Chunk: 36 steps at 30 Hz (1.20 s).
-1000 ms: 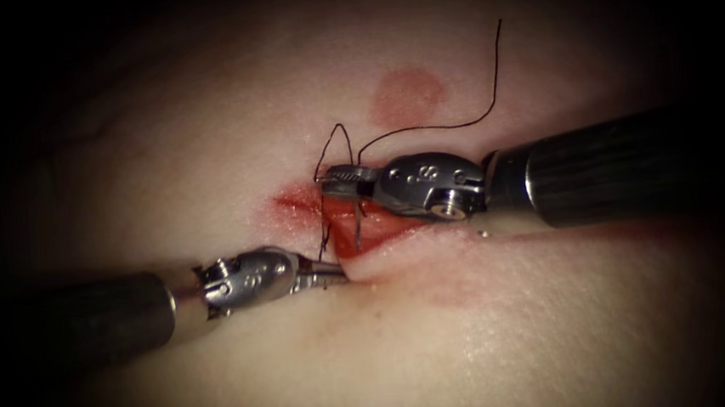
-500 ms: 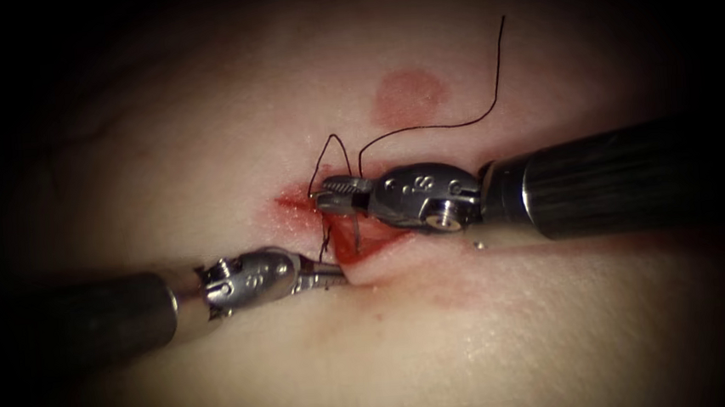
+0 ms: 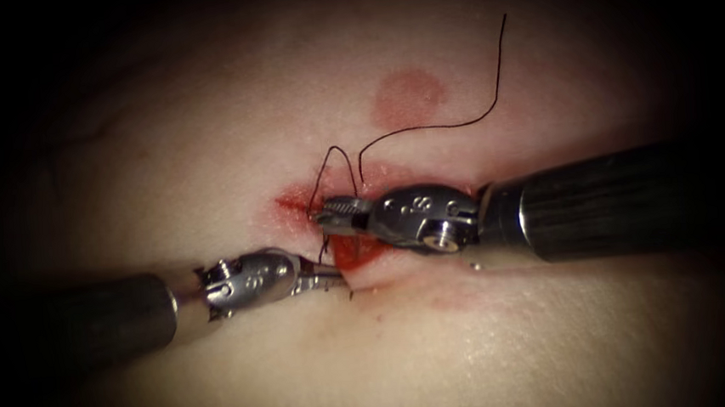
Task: Wound Closure
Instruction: Use the right gripper to push the needle through the bottom half of the cut.
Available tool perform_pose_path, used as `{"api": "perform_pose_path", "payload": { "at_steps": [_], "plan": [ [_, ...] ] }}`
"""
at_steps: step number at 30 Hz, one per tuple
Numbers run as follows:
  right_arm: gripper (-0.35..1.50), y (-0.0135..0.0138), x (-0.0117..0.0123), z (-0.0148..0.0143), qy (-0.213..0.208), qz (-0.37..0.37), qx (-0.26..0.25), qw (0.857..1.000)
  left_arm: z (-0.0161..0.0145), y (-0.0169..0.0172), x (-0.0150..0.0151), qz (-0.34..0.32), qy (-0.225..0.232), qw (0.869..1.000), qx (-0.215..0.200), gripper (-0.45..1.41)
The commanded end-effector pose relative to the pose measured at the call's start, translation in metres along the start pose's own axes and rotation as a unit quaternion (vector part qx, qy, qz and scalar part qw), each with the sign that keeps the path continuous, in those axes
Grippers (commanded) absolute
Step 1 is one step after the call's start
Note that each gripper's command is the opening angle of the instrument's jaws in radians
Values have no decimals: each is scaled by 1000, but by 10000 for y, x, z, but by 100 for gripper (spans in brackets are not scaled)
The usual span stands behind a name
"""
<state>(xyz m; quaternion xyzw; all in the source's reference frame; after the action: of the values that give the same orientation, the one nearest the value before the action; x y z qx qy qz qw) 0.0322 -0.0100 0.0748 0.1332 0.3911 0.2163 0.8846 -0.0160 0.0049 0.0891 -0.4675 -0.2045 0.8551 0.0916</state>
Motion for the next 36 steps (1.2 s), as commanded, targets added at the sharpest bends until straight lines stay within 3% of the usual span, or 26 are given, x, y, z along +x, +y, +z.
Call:
{"api": "perform_pose_path", "payload": {
  "at_steps": [1, 17, 24, 36],
  "plan": [
    [-35, -5, -1, 6, 0, 3, 2, 1000, 9, 0, -3, 0, 1, 1000, -1, -35],
    [-35, -3, -1, 7, -2, 54, 37, 998, 8, 2, -4, 1, 1, 1000, -2, -35],
    [-35, -2, -5, 5, -3, 127, 78, 989, 8, 2, -4, 1, 1, 1000, -2, -35],
    [-35, 8, -11, 0, 3, 170, 89, 981, 8, 2, -4, 0, 1, 1000, -2, -35]
  ]
}}
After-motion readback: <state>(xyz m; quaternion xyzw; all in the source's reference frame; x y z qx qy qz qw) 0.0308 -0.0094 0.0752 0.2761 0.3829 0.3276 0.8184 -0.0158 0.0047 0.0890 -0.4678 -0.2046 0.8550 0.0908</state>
